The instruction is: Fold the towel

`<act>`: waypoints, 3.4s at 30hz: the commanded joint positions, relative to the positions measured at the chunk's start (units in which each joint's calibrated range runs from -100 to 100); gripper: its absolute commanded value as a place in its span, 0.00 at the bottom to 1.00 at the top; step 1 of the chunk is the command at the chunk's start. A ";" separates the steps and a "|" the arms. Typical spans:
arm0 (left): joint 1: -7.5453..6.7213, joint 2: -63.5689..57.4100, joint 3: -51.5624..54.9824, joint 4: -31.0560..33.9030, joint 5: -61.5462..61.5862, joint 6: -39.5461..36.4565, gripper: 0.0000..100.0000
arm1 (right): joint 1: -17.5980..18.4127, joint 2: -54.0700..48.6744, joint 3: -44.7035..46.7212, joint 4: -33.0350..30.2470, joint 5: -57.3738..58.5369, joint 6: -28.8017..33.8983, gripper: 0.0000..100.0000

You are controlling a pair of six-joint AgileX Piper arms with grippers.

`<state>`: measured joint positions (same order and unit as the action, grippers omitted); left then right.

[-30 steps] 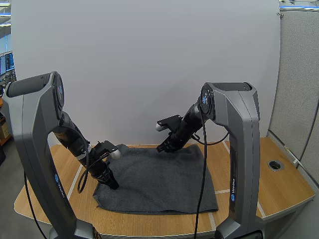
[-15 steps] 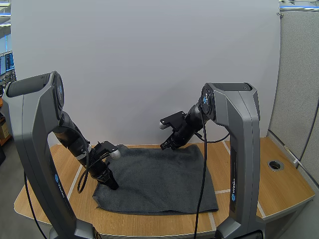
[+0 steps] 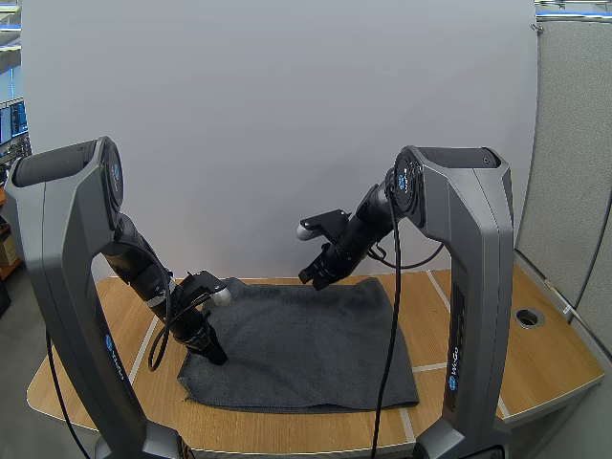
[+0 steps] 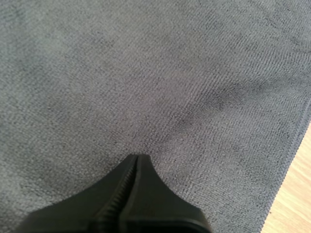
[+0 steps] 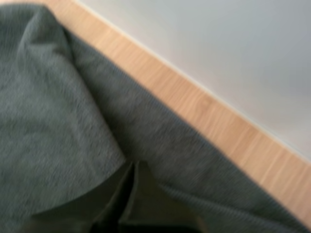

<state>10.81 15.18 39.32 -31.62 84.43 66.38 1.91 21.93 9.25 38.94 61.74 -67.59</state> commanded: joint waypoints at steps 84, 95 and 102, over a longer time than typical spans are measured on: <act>1.38 0.08 0.46 11.28 -0.60 -5.41 0.00 | -2.78 4.08 -0.20 -11.49 -12.15 4.97 0.00; 2.15 0.08 0.46 10.40 -1.35 -5.20 0.00 | -2.98 -1.96 -2.11 -6.22 -7.96 5.00 0.00; 2.15 -0.24 0.46 6.28 3.63 -3.89 0.00 | -3.32 -8.23 -1.60 -9.45 14.07 7.55 0.00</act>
<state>12.59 14.77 39.19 -26.65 87.30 61.81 -1.06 15.84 7.37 31.75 67.72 -61.46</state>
